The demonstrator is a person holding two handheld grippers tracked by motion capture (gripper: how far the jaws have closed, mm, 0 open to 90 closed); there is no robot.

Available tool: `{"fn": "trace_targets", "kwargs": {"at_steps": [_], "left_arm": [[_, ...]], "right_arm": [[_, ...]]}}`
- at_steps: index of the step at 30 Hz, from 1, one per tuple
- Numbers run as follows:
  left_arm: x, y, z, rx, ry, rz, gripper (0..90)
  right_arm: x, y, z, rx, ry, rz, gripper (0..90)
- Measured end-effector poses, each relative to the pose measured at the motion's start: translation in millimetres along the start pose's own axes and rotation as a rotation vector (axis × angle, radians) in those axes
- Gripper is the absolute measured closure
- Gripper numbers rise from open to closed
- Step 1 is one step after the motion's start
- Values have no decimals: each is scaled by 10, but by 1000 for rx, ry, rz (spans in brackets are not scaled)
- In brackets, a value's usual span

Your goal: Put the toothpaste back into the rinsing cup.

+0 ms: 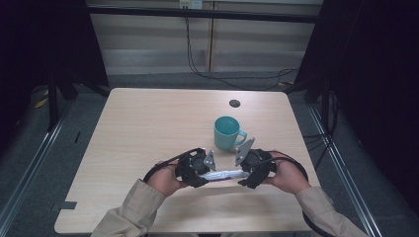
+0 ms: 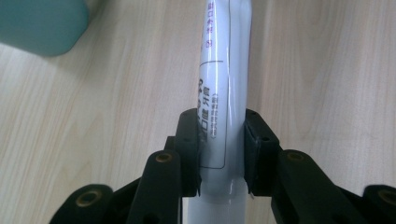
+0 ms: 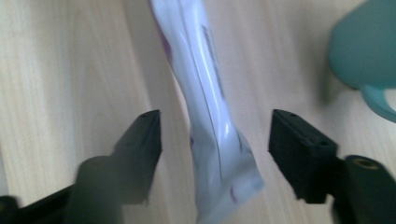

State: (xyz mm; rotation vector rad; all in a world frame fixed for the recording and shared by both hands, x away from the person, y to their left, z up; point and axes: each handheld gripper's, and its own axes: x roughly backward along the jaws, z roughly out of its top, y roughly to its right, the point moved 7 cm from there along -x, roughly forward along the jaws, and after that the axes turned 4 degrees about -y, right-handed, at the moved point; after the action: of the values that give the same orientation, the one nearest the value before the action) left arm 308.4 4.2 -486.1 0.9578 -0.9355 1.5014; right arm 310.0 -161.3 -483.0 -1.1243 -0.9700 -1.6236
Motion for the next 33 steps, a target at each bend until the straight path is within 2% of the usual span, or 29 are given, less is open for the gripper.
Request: {"fn": "trace_targets", "kwargs": {"at_steps": [4, 7, 11, 17, 22, 24, 27, 33], "left_arm": [[52, -43, -82, 22, 18, 12, 714], [94, -79, -141, 58, 40, 18, 715], [156, -123, -200, 81, 62, 24, 715], [238, -191, -253, 120, 101, 30, 716], [291, -213, -246, 152, 140, 29, 716], [302, -236, -236, 160, 140, 32, 716], [292, -260, -217, 183, 158, 32, 716], [250, -296, -180, 225, 171, 27, 716]], "right_arm": [[74, 109, -87, -75, 70, -24, 288], [90, 149, -148, -113, 94, -37, 277], [65, 203, -241, -178, 130, -35, 255], [-36, 172, -275, -251, 189, 15, 248], [-127, 130, -245, -332, 264, 61, 261], [-160, 131, -221, -347, 288, 69, 261], [-193, 110, -164, -339, 302, 71, 266], [-156, 102, -22, -356, 365, 72, 277]]}}
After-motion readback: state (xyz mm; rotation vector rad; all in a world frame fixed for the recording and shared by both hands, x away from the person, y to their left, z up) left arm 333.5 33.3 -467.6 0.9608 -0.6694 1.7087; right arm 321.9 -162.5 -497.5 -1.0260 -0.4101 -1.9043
